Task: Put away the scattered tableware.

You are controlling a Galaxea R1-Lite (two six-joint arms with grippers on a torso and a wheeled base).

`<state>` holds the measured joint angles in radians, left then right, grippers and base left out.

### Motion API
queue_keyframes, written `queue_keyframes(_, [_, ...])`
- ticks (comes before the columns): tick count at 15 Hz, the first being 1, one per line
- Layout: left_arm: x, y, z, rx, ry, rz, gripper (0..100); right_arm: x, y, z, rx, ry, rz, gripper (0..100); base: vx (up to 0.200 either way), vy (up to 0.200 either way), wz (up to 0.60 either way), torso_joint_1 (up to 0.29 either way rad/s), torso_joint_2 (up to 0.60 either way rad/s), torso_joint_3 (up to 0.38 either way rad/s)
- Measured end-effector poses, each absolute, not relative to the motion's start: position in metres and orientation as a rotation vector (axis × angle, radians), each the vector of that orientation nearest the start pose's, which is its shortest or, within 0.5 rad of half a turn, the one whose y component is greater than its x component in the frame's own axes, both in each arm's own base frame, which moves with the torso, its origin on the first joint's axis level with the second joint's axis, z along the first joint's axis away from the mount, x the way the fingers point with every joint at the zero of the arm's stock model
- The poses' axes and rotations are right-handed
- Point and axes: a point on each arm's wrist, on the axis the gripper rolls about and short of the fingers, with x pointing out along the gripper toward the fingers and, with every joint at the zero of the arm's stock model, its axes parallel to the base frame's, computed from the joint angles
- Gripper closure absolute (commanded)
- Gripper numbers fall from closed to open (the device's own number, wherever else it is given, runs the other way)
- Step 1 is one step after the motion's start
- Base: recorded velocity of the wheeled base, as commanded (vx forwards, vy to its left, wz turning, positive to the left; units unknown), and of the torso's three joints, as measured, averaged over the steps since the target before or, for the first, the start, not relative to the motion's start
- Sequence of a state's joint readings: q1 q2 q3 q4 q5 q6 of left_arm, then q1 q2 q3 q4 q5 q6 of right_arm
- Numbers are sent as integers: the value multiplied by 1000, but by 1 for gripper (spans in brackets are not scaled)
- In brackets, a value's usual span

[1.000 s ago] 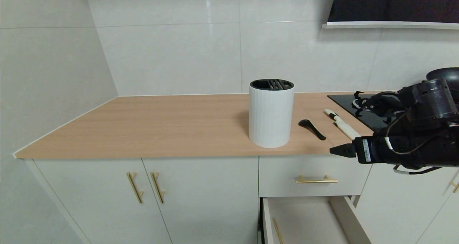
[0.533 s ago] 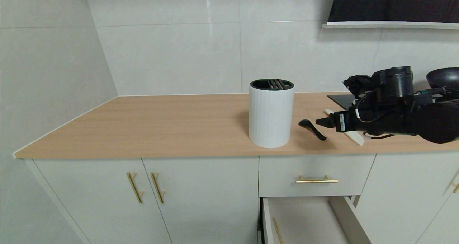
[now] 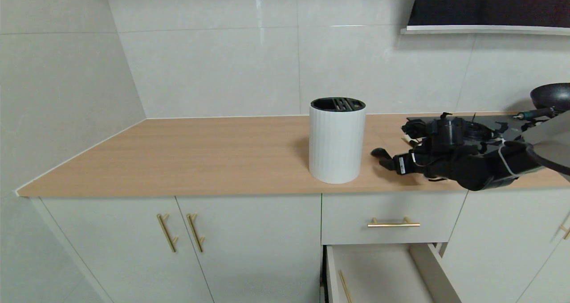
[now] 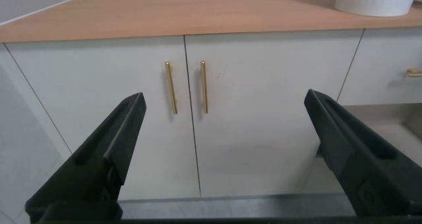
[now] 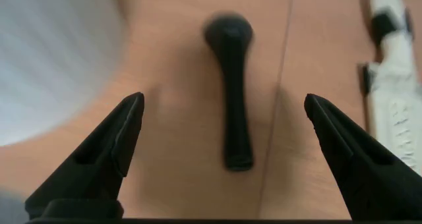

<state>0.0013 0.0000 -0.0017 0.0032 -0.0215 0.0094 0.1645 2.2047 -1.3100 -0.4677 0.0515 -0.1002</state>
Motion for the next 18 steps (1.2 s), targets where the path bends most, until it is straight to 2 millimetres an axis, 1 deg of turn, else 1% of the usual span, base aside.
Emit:
queue_keyframes(2, [-23, -1, 76, 9, 1, -20, 0, 439, 70, 99, -121, 434, 225, 0, 0, 0, 0, 0, 0, 0])
queue_keyframes(4, [-23, -1, 76, 9, 1, -20, 0, 442, 69, 93, -121, 448, 223, 0, 0, 0, 0, 0, 0, 0])
queue_keyframes(9, [-23, -1, 76, 9, 1, -20, 0, 444, 69, 86, -118, 462, 225, 0, 0, 0, 0, 0, 0, 0])
queue_keyframes(10, [-23, -1, 76, 9, 1, -20, 0, 445, 69, 86, -118, 462, 225, 100, 0, 0, 0, 0, 0, 0])
queue_keyframes(18, [-23, -1, 76, 9, 1, -20, 0, 447, 70, 86, -81, 464, 213, 100, 0, 0, 0, 0, 0, 0])
